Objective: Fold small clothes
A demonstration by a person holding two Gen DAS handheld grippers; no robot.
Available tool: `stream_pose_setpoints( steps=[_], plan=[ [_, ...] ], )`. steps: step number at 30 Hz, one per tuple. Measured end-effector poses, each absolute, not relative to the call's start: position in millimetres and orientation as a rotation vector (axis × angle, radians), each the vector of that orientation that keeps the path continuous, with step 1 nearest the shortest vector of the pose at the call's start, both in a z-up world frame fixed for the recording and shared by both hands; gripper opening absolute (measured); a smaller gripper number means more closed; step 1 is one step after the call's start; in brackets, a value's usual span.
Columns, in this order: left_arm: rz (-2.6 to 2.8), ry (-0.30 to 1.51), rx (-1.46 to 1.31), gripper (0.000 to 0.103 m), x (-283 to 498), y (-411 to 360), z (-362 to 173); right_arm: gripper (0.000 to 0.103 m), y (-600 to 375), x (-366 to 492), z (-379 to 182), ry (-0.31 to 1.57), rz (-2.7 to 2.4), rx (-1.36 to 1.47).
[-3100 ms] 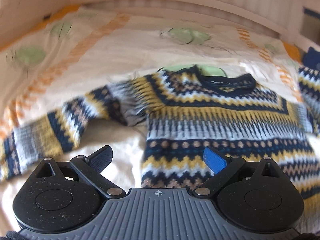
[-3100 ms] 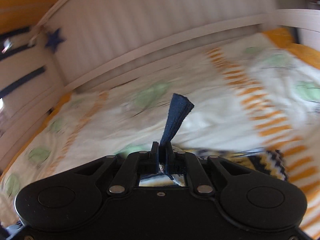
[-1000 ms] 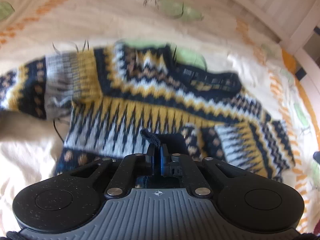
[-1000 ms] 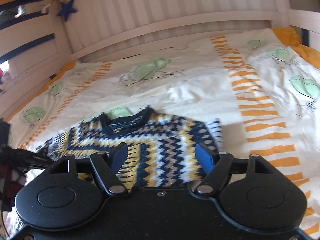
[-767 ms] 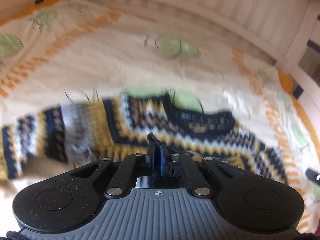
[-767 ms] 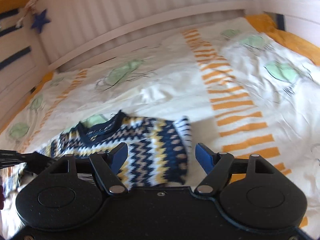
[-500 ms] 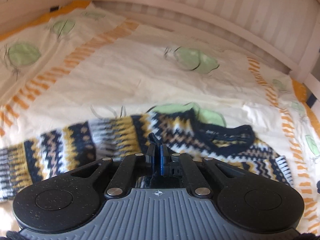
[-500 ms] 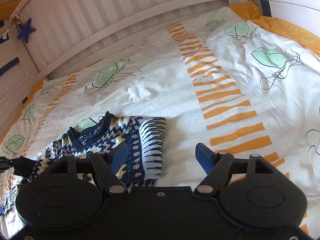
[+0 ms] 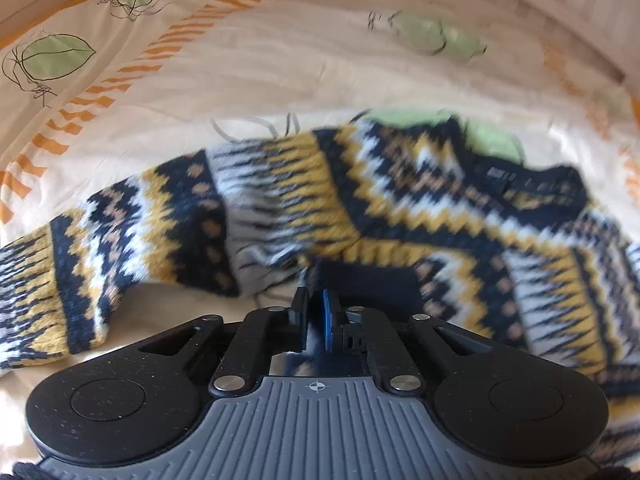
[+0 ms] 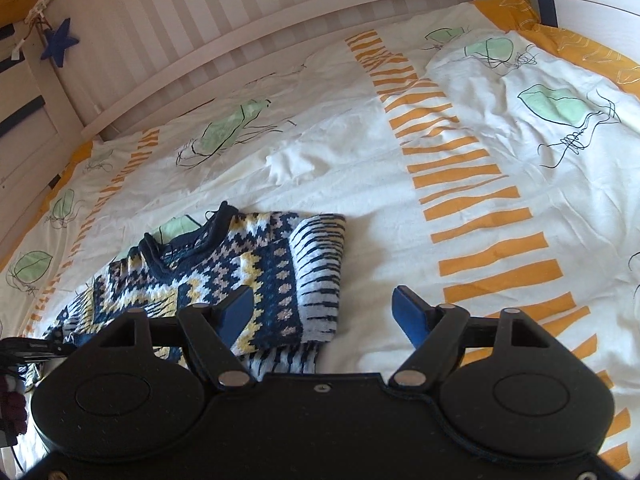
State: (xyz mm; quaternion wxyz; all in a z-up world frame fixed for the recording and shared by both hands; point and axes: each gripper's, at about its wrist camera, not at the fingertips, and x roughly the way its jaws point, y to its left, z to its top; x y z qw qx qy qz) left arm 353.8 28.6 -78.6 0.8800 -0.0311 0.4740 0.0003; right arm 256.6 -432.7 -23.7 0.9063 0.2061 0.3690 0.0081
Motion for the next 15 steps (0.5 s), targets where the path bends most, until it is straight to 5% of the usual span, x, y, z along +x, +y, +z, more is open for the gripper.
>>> stream_pose_setpoints(
  steps=[3,12,15],
  plan=[
    [0.017,0.992,-0.023,0.024,350.5,32.0,-83.4,0.087,-431.7,256.7,-23.8,0.763,0.018,0.424],
    [0.003,0.931,-0.051,0.026,329.2,40.3,-68.5,0.102,-428.6,257.3,-27.0,0.766,0.027,0.407],
    [-0.042,0.907,-0.086,0.035,317.5,41.8,-65.5,0.103,-424.5,258.1,-29.6,0.776,0.04,0.389]
  ],
)
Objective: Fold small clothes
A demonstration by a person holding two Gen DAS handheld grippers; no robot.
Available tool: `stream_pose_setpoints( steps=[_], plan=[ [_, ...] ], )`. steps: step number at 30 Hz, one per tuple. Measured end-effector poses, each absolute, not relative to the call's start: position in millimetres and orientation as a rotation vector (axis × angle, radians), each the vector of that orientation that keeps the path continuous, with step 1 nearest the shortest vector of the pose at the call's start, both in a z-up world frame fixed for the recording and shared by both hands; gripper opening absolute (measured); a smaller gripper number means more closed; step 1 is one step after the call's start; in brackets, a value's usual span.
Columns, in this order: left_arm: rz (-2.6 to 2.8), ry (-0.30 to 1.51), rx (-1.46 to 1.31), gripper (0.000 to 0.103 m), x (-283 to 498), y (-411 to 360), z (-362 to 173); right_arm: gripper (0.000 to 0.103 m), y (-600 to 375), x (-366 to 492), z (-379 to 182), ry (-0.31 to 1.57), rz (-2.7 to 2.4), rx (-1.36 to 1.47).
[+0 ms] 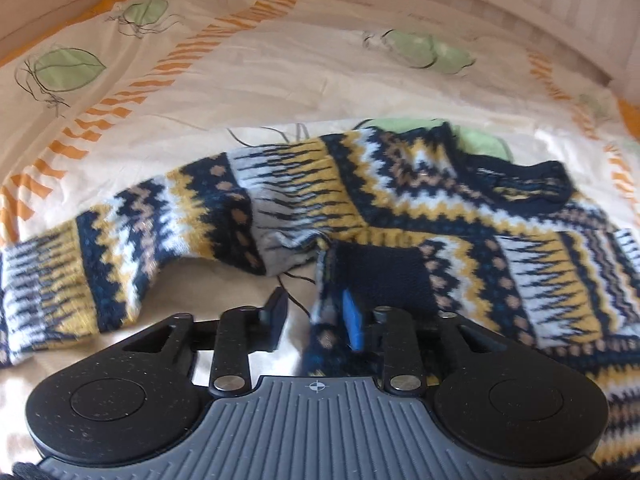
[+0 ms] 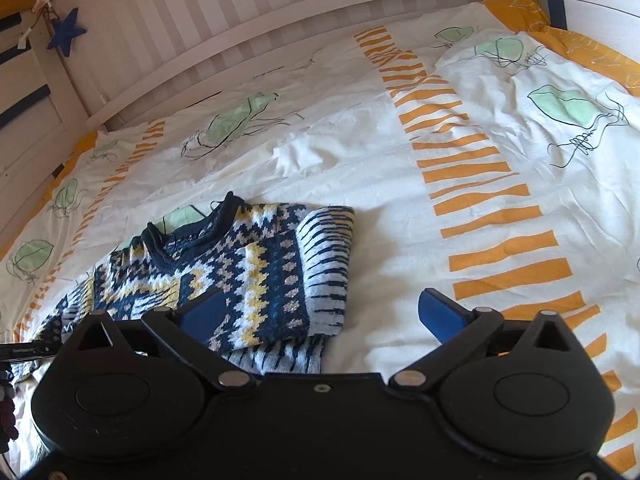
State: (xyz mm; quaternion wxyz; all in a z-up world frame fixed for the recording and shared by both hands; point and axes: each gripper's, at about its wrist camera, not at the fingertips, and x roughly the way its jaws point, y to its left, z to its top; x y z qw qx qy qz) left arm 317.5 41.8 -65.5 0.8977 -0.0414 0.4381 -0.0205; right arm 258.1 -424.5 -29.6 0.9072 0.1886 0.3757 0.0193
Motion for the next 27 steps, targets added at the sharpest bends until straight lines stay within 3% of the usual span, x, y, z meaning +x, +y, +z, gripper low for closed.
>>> stream_pose_setpoints(
  steps=[10,27],
  plan=[
    [-0.113,0.862,-0.087,0.057,271.2,26.3,-63.4,0.103,-402.2,261.0,-42.1,0.848,0.102,0.327],
    [-0.205,0.92,0.054,0.071,220.0,-5.0,-93.0,0.103,-309.0,242.3,-73.8,1.0,0.288,-0.151]
  ],
)
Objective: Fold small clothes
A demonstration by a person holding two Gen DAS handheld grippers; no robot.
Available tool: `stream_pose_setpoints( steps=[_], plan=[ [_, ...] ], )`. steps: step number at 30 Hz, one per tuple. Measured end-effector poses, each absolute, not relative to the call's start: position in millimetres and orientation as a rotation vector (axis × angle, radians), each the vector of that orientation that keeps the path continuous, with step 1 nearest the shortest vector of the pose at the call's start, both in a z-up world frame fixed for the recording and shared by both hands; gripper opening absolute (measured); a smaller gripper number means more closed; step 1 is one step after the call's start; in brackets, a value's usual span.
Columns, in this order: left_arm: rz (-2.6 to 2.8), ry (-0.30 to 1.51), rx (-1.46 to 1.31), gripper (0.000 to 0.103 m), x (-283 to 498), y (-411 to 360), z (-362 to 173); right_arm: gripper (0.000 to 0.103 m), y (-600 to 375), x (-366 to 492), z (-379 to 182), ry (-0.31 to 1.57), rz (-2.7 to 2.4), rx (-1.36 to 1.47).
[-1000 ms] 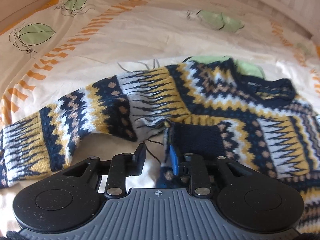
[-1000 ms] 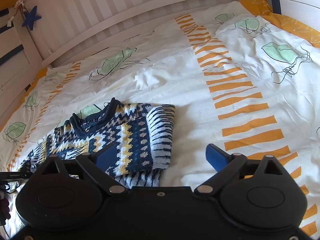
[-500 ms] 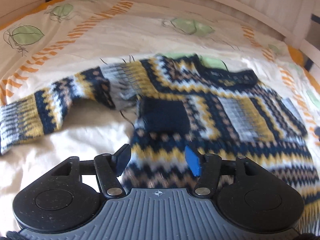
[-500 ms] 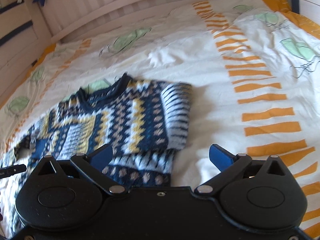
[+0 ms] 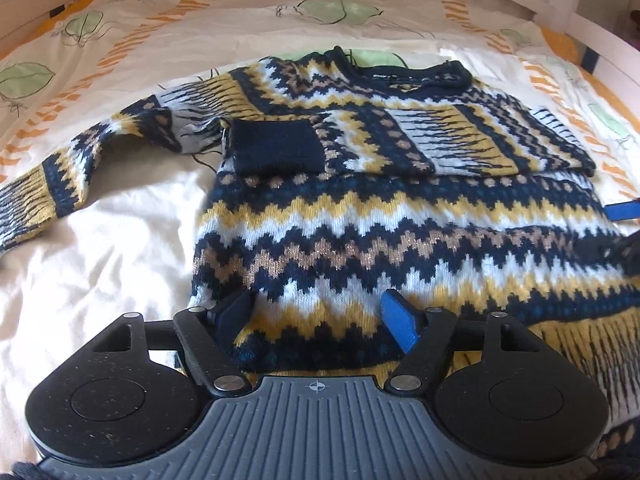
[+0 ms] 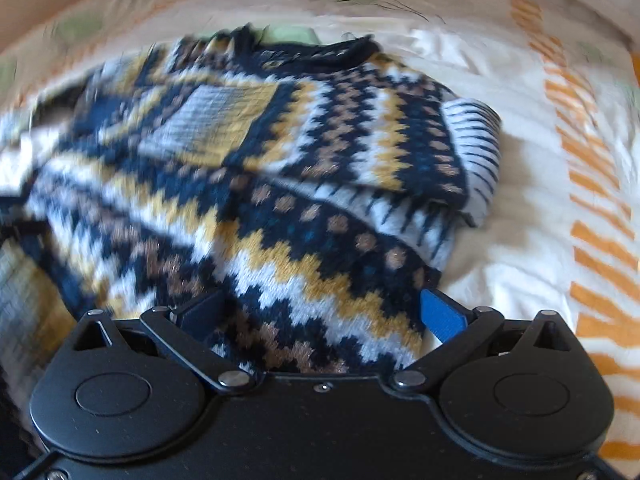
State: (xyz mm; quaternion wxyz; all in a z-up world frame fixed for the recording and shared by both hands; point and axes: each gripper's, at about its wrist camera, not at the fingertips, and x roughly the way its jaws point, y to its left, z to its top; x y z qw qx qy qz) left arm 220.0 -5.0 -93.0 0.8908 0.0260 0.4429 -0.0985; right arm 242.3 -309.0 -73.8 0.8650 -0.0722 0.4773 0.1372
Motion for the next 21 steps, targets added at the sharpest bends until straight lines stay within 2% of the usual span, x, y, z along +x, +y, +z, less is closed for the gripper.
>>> stream_pose_setpoints(
  steps=[8,14,21],
  plan=[
    [-0.144,0.888,-0.149,0.072,222.4,40.6,-72.8,0.103,-316.3,236.2,-48.0,0.882,0.322,-0.071],
    [0.049,0.821,-0.276,0.074,219.6,111.5,-55.7,0.103,-302.6,223.8,-28.2,0.763,0.427,-0.047],
    [0.296,0.774,-0.479,0.074,206.9,203.3,-56.9,0.103,-289.3,222.3,-25.4,0.726,0.48,-0.026]
  ],
)
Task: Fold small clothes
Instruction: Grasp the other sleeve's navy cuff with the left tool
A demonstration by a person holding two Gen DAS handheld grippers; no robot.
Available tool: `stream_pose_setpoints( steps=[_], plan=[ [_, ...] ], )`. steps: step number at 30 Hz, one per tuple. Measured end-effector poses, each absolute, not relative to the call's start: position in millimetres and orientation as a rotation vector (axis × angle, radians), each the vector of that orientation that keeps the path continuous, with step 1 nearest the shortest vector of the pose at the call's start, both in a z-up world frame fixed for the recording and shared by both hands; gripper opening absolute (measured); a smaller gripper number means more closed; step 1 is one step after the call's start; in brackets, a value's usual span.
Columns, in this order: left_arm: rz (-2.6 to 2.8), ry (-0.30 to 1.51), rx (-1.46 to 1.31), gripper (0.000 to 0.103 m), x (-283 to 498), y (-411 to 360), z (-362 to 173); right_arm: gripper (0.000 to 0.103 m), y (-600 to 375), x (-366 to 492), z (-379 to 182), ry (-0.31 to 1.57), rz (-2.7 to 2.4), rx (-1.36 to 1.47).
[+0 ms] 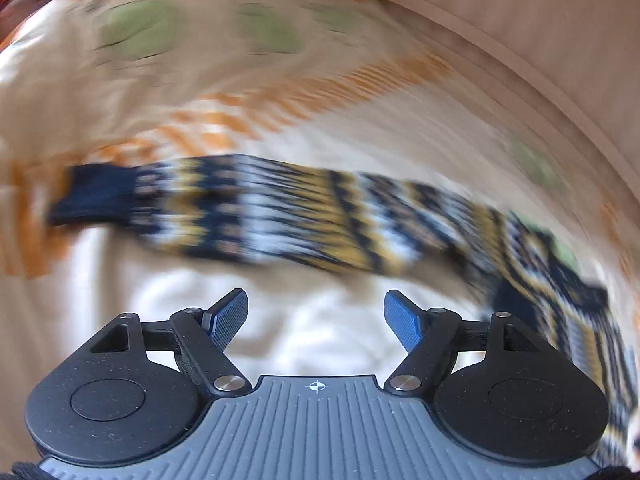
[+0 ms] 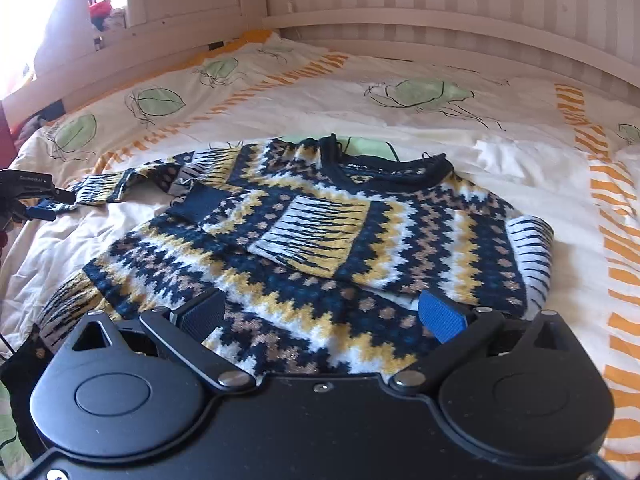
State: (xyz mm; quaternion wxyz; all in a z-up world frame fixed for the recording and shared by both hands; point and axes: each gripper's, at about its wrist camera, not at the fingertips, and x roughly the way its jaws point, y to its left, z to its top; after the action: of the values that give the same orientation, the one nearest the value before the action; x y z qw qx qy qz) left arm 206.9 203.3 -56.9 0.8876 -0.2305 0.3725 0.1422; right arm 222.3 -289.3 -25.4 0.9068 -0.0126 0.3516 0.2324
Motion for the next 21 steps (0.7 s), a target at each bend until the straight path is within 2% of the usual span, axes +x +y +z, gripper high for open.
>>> stream_pose_setpoints(
  steps=[8,17,21],
  plan=[
    [0.477,0.704,-0.763,0.074,200.7,276.0,-74.2,0.103,-292.6,225.4,-32.5,0.75,0.475,0.035],
    [0.487,0.64,-0.766,0.074,222.5,294.7,-78.7,0.103,-288.7,225.4,-32.8,0.748,0.483,0.033],
    [0.476,0.609,-0.79,0.07,225.2,303.4,-82.6,0.103,-288.4,226.6,-35.3,0.755,0.478,0.033]
  ],
)
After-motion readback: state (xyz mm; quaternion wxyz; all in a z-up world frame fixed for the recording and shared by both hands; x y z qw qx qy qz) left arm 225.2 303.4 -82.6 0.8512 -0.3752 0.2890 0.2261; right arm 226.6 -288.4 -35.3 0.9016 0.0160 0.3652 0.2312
